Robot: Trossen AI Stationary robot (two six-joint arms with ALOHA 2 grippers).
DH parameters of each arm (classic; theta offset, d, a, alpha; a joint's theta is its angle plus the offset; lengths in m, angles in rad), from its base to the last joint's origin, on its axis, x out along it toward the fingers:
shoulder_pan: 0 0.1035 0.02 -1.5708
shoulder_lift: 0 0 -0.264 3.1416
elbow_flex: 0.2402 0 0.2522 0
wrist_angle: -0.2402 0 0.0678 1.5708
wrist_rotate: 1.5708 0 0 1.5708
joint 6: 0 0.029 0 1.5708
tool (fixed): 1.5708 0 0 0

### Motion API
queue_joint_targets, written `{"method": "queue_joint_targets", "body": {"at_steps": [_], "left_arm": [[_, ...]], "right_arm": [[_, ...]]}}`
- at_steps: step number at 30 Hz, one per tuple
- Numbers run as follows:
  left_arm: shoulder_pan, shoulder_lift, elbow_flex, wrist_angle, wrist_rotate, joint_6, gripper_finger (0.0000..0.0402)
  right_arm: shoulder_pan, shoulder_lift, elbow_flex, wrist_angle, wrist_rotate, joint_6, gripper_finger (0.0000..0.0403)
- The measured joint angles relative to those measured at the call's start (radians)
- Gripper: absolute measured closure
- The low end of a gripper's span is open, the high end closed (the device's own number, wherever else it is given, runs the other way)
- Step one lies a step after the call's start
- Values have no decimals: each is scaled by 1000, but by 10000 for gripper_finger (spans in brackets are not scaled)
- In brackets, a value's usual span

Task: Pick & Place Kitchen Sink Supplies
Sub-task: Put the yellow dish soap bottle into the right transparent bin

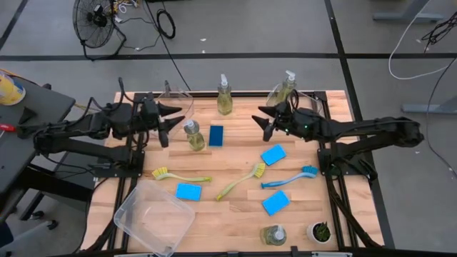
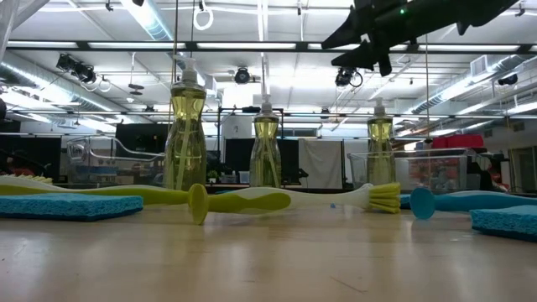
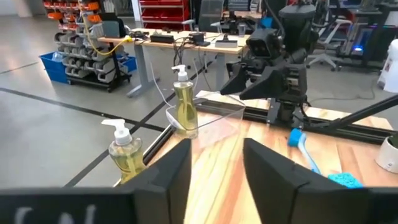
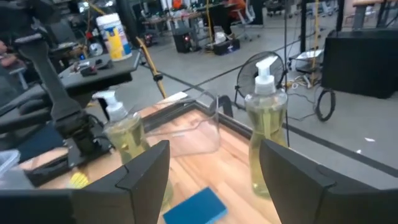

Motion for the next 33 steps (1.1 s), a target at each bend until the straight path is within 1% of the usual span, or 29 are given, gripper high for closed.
{"method": "queue_joint_targets", "body": {"at_steps": [4,8,10,12,14,17,25,30,33], "left_arm": [[0,1,0,-2,-2,-9,213],[0,1,0,-11,-6,-12,198],[0,0,0,-46,-19,-45,195],[7,0,0,-133,-37,-99,192],[17,2,0,-219,-39,-142,188],[23,3,0,-283,-22,-175,177],[23,6,0,-354,-17,-183,137],[23,53,-1,-390,-17,-182,118],[23,85,-1,-418,-17,-168,115]], "right_arm": [[-9,17,0,42,7,0,154],[-13,20,0,99,6,6,154],[-13,20,0,130,6,3,154],[-13,20,0,154,2,3,154],[-13,20,0,154,2,3,154],[-12,20,0,152,-2,2,154],[-12,20,0,136,-2,-1,154],[-12,20,0,119,-2,-13,154],[-12,20,-1,117,-2,-20,154]]}}
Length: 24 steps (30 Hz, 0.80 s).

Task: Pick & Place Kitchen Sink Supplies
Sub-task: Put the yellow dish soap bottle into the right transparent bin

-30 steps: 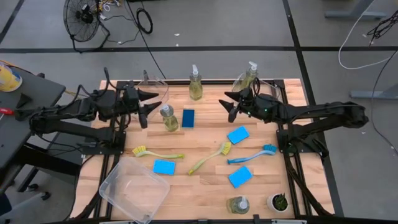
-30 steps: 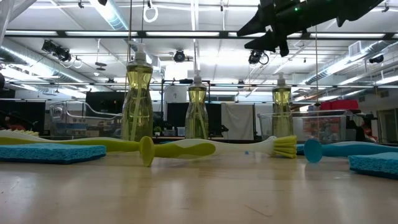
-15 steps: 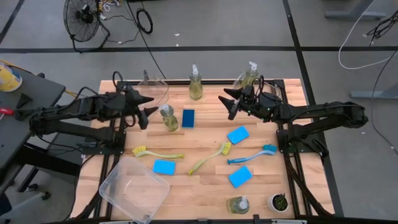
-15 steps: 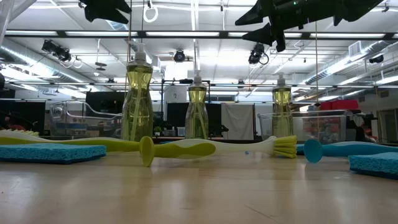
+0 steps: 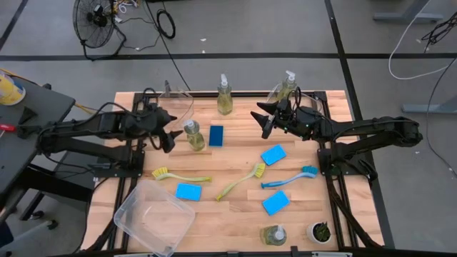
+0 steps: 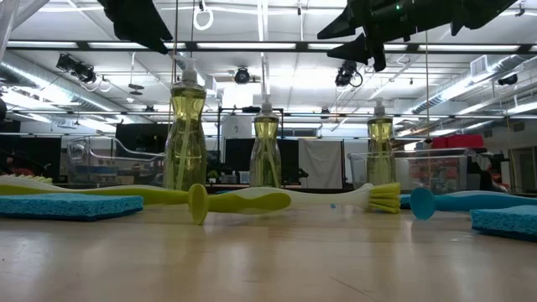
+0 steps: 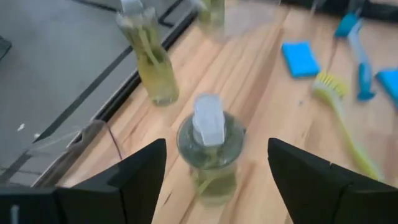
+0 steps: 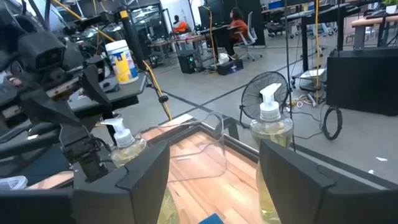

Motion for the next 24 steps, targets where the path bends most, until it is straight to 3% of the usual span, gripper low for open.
{"method": "queue_joint_targets", "body": {"at_steps": [13,24], "left_arm": [[16,128,0,3,-10,1,115],[31,123,1,-97,47,-55,115]], "right_arm": [[0,0,0,-8,0,0,154],[0,0,0,-13,0,0,154]]}}
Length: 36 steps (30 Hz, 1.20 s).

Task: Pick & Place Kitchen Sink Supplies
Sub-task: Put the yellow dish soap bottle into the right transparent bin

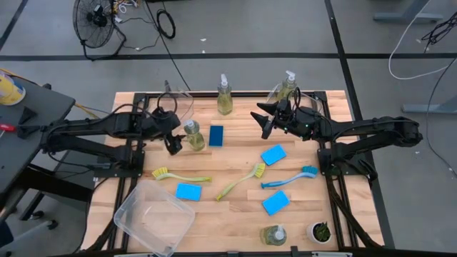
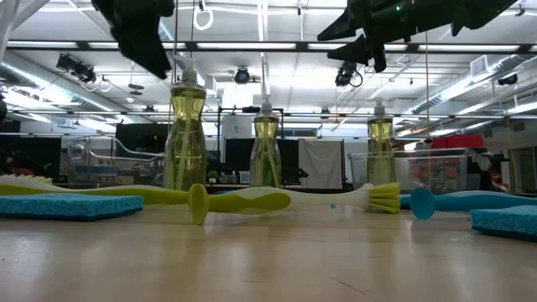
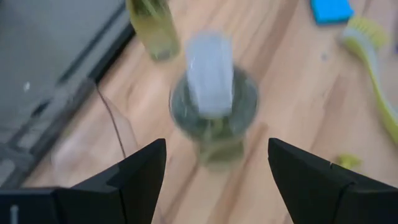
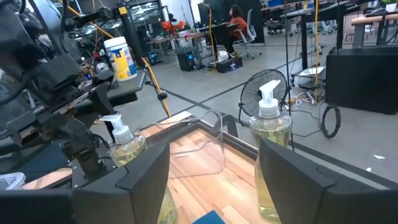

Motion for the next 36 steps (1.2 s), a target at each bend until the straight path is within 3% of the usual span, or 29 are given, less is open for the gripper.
{"method": "queue_joint_targets", "body": {"at_steps": [5,12,28,36], "left_arm": [[0,-5,0,-97,24,-67,115],[0,-8,-54,-79,25,-75,115],[0,-20,-330,323,32,-76,115],[0,-62,-404,391,18,-146,115]], "right_arm": [[0,0,0,0,0,0,154],[0,0,0,0,0,-1,154],[0,0,0,0,0,-11,154],[0,0,0,1,0,-11,154]]}}
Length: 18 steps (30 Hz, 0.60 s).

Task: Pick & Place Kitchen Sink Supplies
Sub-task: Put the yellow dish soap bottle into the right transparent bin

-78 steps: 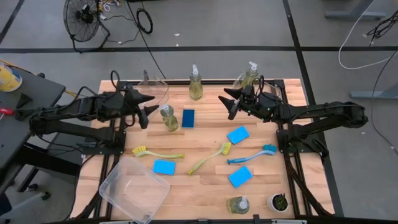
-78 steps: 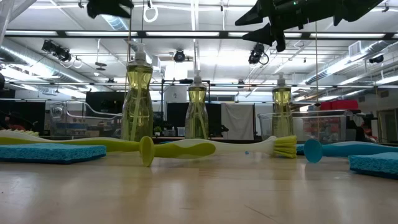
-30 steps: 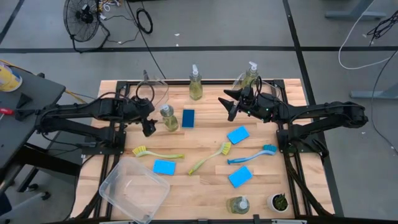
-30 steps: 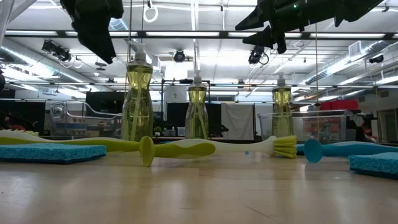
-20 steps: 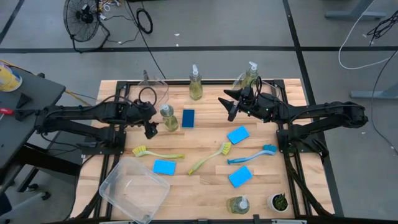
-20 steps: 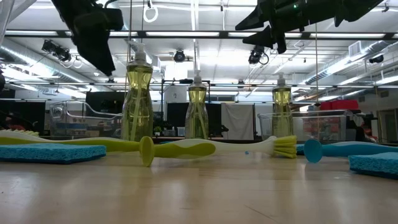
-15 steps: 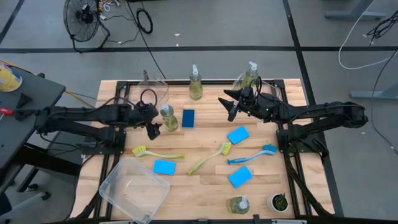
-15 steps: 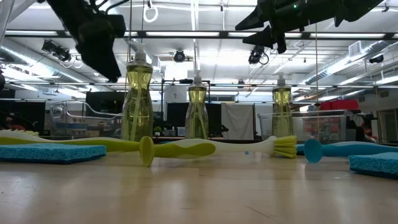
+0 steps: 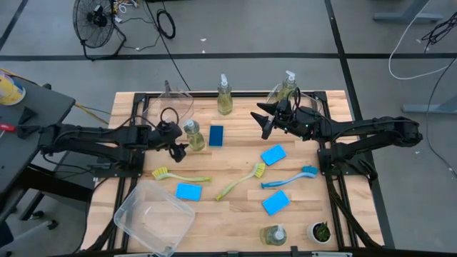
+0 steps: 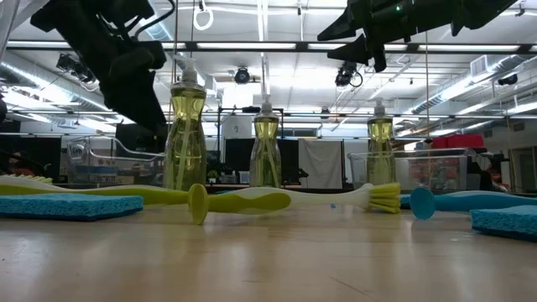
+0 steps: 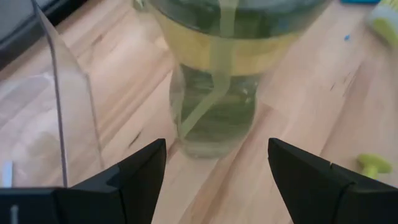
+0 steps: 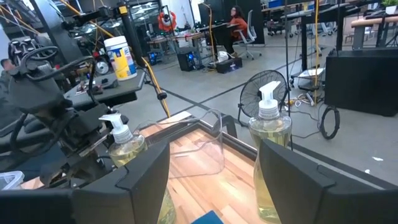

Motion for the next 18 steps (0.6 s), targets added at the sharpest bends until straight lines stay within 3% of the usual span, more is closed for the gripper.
{"method": "queue_joint_targets", "body": {"at_steps": [12,18], "left_arm": [[0,-39,-10,95,-144,107,115],[-15,-54,-137,362,-144,97,115]], "right_arm": [[0,0,0,2,0,0,154],[0,0,0,2,1,-3,154]]}}
